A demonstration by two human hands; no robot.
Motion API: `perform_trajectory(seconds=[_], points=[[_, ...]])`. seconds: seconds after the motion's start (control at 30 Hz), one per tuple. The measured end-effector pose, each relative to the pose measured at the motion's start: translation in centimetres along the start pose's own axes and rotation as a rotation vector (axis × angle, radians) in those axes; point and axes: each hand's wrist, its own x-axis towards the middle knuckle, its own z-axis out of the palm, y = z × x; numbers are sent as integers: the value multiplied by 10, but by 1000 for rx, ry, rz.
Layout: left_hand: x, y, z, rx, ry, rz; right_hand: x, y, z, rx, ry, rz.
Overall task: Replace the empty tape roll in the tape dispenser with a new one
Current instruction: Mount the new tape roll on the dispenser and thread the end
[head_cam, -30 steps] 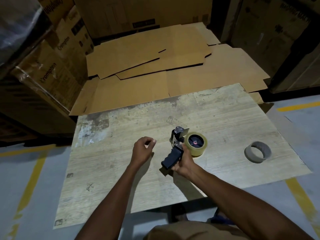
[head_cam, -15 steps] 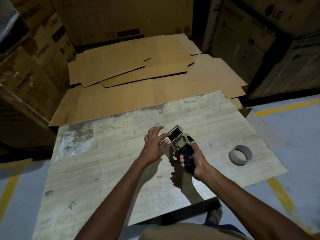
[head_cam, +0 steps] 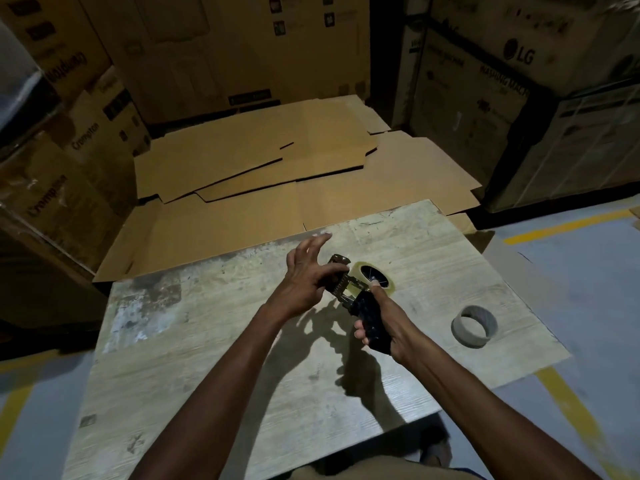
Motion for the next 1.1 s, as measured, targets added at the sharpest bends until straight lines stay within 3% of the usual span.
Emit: perform_trajectory(seconds=[0.2, 0.6, 0.83, 1.1], points=[[16, 8, -13, 33, 40, 54, -7, -13, 2, 15, -29, -11], [35, 15, -6, -140, 52, 45, -16, -33, 7, 115, -28, -27], [34, 1, -1, -256, 185, -102, -4, -31, -11, 57, 42, -69], [30, -4, 13, -345, 179, -206, 5, -13, -18, -15, 48, -82]])
